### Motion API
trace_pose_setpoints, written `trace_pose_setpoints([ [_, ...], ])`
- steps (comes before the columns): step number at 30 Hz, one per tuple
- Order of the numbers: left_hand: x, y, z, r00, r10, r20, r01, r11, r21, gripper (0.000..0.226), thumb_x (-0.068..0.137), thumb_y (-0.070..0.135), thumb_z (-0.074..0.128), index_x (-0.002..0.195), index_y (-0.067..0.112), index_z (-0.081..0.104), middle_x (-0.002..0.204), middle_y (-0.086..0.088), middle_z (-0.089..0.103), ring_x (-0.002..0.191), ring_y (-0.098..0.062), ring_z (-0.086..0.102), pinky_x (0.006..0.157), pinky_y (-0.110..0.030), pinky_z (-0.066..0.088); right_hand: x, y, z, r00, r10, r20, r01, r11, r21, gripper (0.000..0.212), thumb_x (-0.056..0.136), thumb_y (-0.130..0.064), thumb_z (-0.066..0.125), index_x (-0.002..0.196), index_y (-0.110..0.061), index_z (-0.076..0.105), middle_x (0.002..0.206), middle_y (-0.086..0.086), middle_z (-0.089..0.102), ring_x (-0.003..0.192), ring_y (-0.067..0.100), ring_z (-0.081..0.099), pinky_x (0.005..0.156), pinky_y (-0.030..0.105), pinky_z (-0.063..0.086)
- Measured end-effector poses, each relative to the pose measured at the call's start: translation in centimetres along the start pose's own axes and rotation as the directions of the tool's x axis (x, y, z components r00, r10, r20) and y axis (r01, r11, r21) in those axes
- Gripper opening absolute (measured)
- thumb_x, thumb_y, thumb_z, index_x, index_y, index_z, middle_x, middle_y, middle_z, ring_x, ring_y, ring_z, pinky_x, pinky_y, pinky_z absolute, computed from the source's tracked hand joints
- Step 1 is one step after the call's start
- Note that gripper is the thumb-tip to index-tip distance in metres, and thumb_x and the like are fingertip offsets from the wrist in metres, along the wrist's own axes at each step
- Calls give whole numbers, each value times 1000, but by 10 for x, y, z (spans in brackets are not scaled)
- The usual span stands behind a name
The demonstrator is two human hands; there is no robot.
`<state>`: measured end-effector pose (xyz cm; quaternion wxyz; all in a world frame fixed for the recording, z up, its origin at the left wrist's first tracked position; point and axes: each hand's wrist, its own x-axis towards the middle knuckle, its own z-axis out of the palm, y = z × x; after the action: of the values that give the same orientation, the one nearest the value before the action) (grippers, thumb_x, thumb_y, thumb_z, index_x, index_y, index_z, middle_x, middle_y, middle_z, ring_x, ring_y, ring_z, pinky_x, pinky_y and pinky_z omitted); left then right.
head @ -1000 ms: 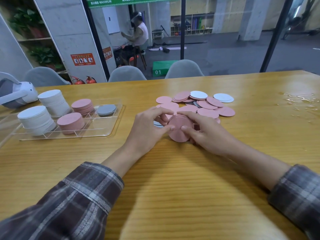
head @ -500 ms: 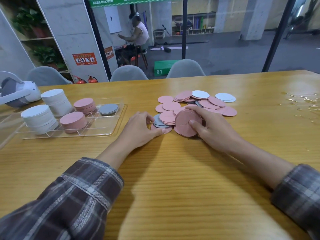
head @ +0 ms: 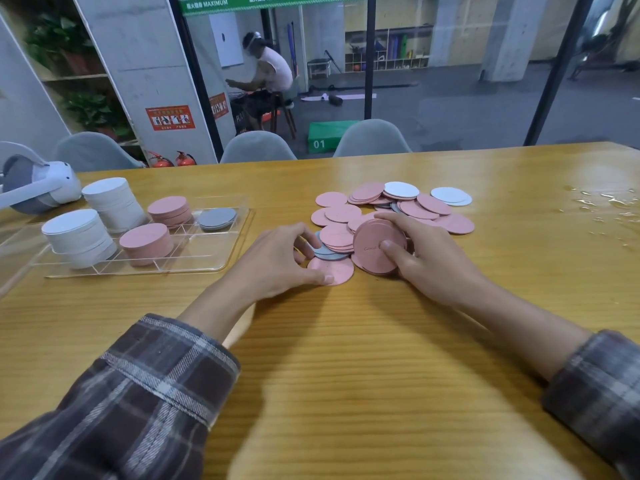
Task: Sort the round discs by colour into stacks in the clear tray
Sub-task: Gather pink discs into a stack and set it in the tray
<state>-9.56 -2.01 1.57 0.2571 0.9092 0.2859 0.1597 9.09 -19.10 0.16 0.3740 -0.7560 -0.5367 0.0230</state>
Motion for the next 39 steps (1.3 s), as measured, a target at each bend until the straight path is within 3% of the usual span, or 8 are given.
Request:
trace_pose_setpoints([
  [5, 2, 1, -2, 996, 2, 93, 5, 997, -79, 54, 61, 35, 100, 105, 32, 68, 95, 10, 72, 82, -6, 68, 78, -23, 56, 0, -1, -1, 1000, 12, -1, -12, 1000, 17, 44, 102, -19, 57, 144, -29, 52, 117, -12, 66, 109, 12, 59, 88, 25, 40],
  [8, 3, 0, -1, 985, 9, 174, 24, 982, -189, 50, 68, 20, 97, 109, 28, 71, 96, 6, 68, 75, -10, 66, 84, -34, 58, 1, 0, 0, 1000, 21, -4, -21, 1000, 17, 43, 102, -19, 56, 144, -30, 52, 102, -16, 64, 92, 10, 57, 81, 26, 39],
  [13, 5, 0, 1, 992, 18, 123, 25, 940, -341, 15, 89, 12, 79, 101, 20, 76, 82, 7, 61, 66, -13, 57, 71, -25, 46, 2, 2, 1, 999, 33, -22, -31, 998, 60, 40, 104, -18, 53, 142, -30, 54, 78, -28, 54, 70, -4, 51, 77, 26, 40],
  [19, 7, 8, 16, 1000, -2, -25, -12, 830, -558, 4, 96, 7, 72, 99, 8, 71, 85, -6, 61, 67, -17, 62, 66, -25, 56, 2, 2, 2, 997, 69, 23, -72, 980, 185, 34, 105, -18, 49, 134, -34, 59, 66, -18, 63, 57, 5, 58, 61, 32, 52],
  [23, 12, 19, 33, 994, -17, -103, -46, 811, -583, 11, 97, 11, 71, 92, 21, 71, 87, -2, 62, 74, -14, 62, 62, -22, 55, 3, -1, 3, 991, 104, 80, -122, 952, 282, 31, 108, -20, 44, 128, -32, 63, 79, 15, 68, 58, 13, 59, 54, 34, 53],
  [29, 19, 25, 42, 993, -33, -114, -42, 806, -591, 5, 97, 16, 72, 101, 14, 70, 86, -3, 68, 68, -8, 62, 60, -21, 52, 1, -3, 5, 995, 45, 95, -70, 957, 283, 30, 102, -22, 58, 131, -27, 61, 79, -11, 66, 54, 8, 59, 53, 34, 53],
  [35, 27, 11, 42, 947, 103, -305, -174, 961, -215, 7, 94, 27, 74, 94, 20, 72, 94, 7, 70, 84, -9, 63, 77, -16, 46, 4, 5, -2, 998, 64, -28, -57, 978, 201, 35, 99, -19, 61, 132, -28, 62, 101, -14, 69, 68, 2, 63, 69, 32, 53],
  [39, 33, -3, 39, 958, 231, -167, -228, 973, 41, 29, 96, 26, 72, 124, 18, 71, 128, 3, 67, 122, -16, 58, 107, -31, 42, 4, 9, -4, 994, 99, -41, -87, 970, 226, 32, 99, -16, 61, 128, -30, 63, 103, -8, 72, 77, 21, 73, 64, 46, 62],
])
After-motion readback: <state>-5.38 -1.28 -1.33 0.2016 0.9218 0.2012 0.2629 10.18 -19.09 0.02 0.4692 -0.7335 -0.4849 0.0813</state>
